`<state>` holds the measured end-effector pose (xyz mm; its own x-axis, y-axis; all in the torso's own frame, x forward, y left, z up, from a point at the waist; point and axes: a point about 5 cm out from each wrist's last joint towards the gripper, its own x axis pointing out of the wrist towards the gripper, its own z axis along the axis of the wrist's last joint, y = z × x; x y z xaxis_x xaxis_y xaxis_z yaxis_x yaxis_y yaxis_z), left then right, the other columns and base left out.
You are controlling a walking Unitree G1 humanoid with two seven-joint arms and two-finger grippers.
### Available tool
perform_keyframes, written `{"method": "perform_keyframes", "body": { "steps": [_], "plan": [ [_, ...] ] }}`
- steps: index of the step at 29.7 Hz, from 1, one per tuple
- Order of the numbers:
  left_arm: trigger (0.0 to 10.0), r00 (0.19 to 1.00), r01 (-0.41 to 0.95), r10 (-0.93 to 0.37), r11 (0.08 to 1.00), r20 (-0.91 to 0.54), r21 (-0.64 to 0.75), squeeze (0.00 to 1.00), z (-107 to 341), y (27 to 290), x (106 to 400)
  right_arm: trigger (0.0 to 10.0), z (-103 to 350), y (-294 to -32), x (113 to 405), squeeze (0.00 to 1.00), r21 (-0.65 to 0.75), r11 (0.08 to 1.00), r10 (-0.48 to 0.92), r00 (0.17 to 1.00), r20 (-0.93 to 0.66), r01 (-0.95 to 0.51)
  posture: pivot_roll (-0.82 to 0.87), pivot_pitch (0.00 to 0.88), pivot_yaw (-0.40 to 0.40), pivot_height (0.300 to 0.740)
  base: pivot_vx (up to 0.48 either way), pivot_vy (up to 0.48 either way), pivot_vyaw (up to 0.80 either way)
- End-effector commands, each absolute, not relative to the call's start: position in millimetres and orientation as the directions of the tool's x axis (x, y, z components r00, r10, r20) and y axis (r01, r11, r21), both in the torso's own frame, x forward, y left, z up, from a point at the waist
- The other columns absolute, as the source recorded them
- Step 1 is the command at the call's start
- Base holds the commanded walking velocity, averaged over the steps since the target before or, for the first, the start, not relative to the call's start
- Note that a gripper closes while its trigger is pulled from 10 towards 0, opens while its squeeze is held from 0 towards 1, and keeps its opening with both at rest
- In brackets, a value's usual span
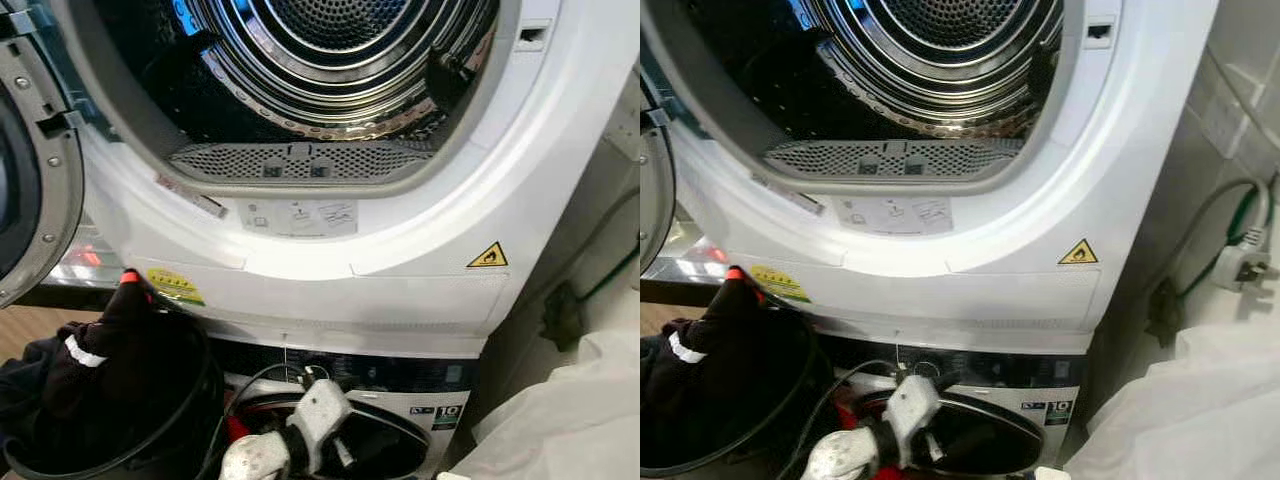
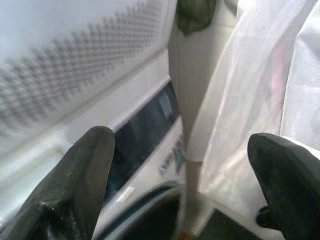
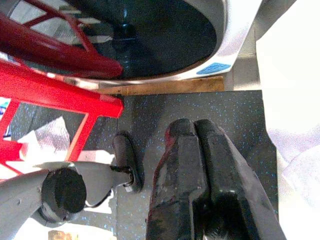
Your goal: Clothes washing
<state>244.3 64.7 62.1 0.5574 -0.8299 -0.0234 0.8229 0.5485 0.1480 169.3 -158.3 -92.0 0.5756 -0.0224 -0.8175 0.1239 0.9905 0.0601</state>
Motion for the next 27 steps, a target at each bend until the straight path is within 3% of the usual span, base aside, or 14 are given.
{"method": "perform_keyframes", "body": {
  "steps": [1, 10, 12, 14, 18, 27],
  "plan": [
    [10.0, 0.567, 0.814, -0.824, 0.557, -0.014, 0.163, 0.0, 70.1, 73.5, 241.4, 10.0, -94.3, -151.6, 165.4, 0.0, 0.071, 0.992, 0.0, 0.558, -0.83, 0.105, -0.01, 0.0, 0.135, 0.74, 0.0, 0.0, 0.0],
    [10.0, 0.738, 0.66, -0.675, 0.717, -0.015, 0.222, 0.0, 92.7, 125.4, 223.0, 10.0, -94.4, -150.0, 165.5, 0.0, 0.072, 0.992, 0.001, 0.554, -0.832, 0.108, 0.03, 0.0, 0.142, 0.74, 0.0, 0.0, 0.0],
    [10.0, 0.828, 0.547, -0.56, 0.801, -0.02, 0.244, 0.0, 92.8, 143.0, 223.0, 10.0, -94.1, -148.3, 166.5, 0.0, 0.072, 0.993, 0.006, 0.554, -0.833, 0.097, 0.03, 0.0, 0.148, 0.74, 0.0, 0.0, 0.0],
    [10.0, 0.85, 0.513, -0.526, 0.822, -0.017, 0.248, 0.0, 93.0, 147.2, 223.2, 10.0, -93.9, -148.1, 166.9, 0.0, 0.072, 0.993, 0.007, 0.555, -0.832, 0.095, 0.03, 0.0, 0.149, 0.74, 0.0, 0.0, 0.0],
    [10.0, 0.945, 0.31, -0.323, 0.933, 0.048, 0.182, 0.0, 105.5, 167.2, 230.0, 10.0, -93.2, -147.9, 168.5, 0.0, 0.078, 0.991, 0.007, 0.558, -0.83, 0.104, 0.05, 0.0, 0.148, 0.74, 0.0, 0.0, 0.0],
    [10.0, 0.999, 0.02, -0.021, 1.0, 0.037, 0.023, 0.0, 105.5, 195.7, 238.4, 10.0, -93.5, -147.6, 168.1, 0.0, 0.08, 0.991, 0.01, 0.554, -0.833, 0.104, 0.06, 0.0, 0.142, 0.74, 0.0, 0.0, 0.0]
  ]
}}
